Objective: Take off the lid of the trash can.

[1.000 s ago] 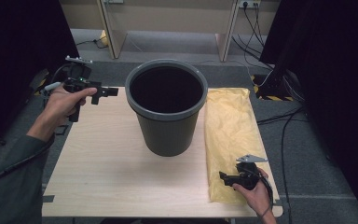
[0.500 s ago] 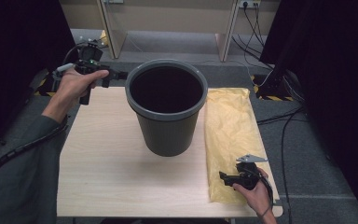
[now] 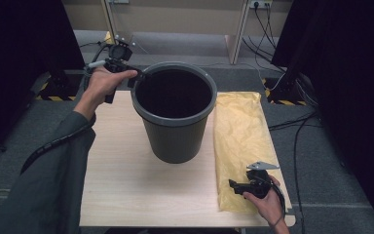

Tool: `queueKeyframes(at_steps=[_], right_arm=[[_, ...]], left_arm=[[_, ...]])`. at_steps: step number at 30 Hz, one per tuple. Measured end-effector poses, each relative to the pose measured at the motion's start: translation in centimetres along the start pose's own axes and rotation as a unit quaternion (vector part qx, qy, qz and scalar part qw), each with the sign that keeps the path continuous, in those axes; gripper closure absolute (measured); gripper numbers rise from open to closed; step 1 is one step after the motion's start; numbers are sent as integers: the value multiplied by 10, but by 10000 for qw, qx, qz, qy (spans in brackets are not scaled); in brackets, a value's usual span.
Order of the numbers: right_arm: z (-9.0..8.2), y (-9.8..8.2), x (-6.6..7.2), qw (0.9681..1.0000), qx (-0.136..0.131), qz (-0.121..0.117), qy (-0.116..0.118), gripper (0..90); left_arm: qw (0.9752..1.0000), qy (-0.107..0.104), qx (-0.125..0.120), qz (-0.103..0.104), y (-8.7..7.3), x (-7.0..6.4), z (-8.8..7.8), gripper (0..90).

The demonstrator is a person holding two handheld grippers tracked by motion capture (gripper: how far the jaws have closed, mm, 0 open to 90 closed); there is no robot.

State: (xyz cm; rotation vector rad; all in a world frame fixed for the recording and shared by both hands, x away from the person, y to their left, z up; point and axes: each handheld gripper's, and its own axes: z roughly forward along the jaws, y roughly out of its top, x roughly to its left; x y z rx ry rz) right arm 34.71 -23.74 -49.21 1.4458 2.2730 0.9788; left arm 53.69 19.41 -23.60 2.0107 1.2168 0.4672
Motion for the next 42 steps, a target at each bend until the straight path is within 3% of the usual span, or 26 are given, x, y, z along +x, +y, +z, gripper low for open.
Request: queueKeyframes(at_steps=[5, 11, 14, 15, 16, 22, 29, 33, 37, 42], right_arm=[[0, 0, 0, 10000, -20, -4, 11, 178], [0, 0, 0, 10000, -4, -2, 48, 179], [1, 0, 0, 10000, 0, -14, 70, 179], [1, 0, 0, 10000, 0, -14, 70, 179], [1, 0, 0, 10000, -13, -42, 82, 179], [1, 0, 1, 10000, -18, -32, 83, 179], [1, 0, 0, 9999, -22, -51, 87, 179], [1, -1, 0, 10000, -7, -42, 64, 179], [1, -1, 0, 10000, -5, -25, 59, 179], [1, -1, 0, 10000, 15, -14, 56, 179]], left_arm=[[9998, 114, 181, -21, -1, -1, 10, 322], [9986, 390, 353, -64, -3, -2, 18, 517], [9982, 499, 316, -89, -2, -2, 18, 632], [9981, 532, 295, -127, -2, -2, 18, 632], [9977, 585, 299, -168, -1, -2, 18, 712], [9963, 781, 338, -137, 3, -8, 19, 750], [9978, 581, 131, -306, 8, -5, 8, 776], [9979, 331, -24, -563, 10, -3, 1, 780], [9971, 104, -118, -751, 8, 1, -2, 782], [9937, -267, -327, -1034, 8, 5, -7, 782]])
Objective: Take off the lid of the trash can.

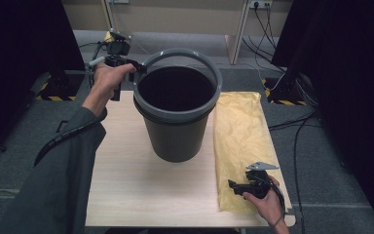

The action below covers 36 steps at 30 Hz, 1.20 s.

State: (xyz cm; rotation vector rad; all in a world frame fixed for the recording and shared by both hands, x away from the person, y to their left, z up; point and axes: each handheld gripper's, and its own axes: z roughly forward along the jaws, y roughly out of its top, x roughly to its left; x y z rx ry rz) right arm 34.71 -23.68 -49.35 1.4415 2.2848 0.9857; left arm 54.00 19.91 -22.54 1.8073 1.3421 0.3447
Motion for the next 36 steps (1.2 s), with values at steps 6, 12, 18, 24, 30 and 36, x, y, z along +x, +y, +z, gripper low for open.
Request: queueKeyframes(at_steps=[6, 12, 18, 24, 30, 36], right_arm=[[0, 0, -1, 10000, -17, 3, -8, 179], [-1, -1, -2, 10000, -23, 71, -35, 179], [-1, 0, -2, 10000, -19, 76, -48, 179], [-2, 0, -3, 10000, -51, 61, -58, 179], [-1, 0, -4, 9999, -32, 89, -72, 179], [-1, 0, -4, 9999, -29, 71, -84, 179]], left_arm=[[9998, 14, -190, 24, 6, 8, -22, 782], [9991, 88, -398, -117, 4, 38, -61, 781], [9974, 341, -539, -341, -10, 81, -99, 781], [9943, 542, -628, -675, -34, 127, -124, 780], [9897, 708, -750, -990, -58, 165, -145, 780], [9877, 848, -635, -1152, -94, 198, -151, 779]])
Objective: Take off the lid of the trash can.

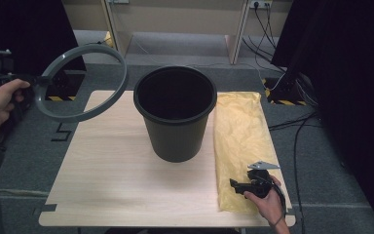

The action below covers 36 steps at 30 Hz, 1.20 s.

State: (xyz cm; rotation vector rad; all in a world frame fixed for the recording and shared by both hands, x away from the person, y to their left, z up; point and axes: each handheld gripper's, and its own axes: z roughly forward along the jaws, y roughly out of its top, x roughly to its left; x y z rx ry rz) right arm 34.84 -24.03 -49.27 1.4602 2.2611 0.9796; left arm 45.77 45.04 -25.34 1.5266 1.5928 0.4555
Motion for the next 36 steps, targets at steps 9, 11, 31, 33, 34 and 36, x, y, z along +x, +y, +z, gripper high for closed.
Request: queueKeyframes(at_steps=[9, 11, 31, 33, 34, 36], right_arm=[[0, 0, 0, 10000, 6, -3, -12, 179], [0, 0, 0, 10000, 3, -7, -11, 179], [-1, 0, 1, 10000, -3, 1, -15, 179], [-1, 0, 1, 10000, 0, -11, -11, 179], [-1, 0, 1, 10000, 0, -11, -11, 179], [-1, 0, 1, 10000, 0, -15, -11, 179]], left_arm=[[9995, 114, 251, -173, -36, 28, 23, 778], [9994, 116, 273, -181, -38, 30, 25, 777], [9965, 472, 668, -198, -103, 52, 85, 773], [9960, 506, 701, -240, -110, 55, 91, 773], [9957, 536, 718, -231, -113, 56, 94, 773], [9952, 619, 708, -266, -121, 59, 101, 773]])
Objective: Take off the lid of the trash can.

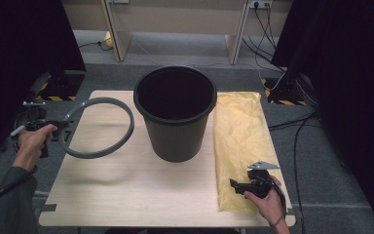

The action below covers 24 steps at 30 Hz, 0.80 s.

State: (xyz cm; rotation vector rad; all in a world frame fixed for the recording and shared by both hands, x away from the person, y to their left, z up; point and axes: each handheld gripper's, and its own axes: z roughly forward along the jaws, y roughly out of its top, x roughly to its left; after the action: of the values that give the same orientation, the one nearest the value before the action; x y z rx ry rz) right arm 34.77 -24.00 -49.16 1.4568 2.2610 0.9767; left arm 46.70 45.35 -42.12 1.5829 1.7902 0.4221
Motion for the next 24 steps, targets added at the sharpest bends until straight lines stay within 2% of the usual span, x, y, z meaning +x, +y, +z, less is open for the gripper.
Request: queueKeyframes(at_steps=[2, 11, 13, 16, 24], right_arm=[[0, 0, 0, 10000, 1, 1, -2, 179], [1, -1, 1, 10000, 27, -5, 0, 179], [1, -1, 0, 10000, 23, -20, 0, 179], [0, -1, 0, 10000, 12, 2, -5, 179], [1, -1, 0, 10000, 28, 12, 6, 179]], left_arm=[[9999, 102, 5, 18, -6, 1, 6, 771], [9997, 211, 145, 35, -23, -1, 28, 770], [9996, 231, 164, 61, -24, -2, 30, 770], [9990, 373, 202, 161, -29, -4, 37, 769], [9987, 418, 232, 184, -40, -5, 48, 765]])
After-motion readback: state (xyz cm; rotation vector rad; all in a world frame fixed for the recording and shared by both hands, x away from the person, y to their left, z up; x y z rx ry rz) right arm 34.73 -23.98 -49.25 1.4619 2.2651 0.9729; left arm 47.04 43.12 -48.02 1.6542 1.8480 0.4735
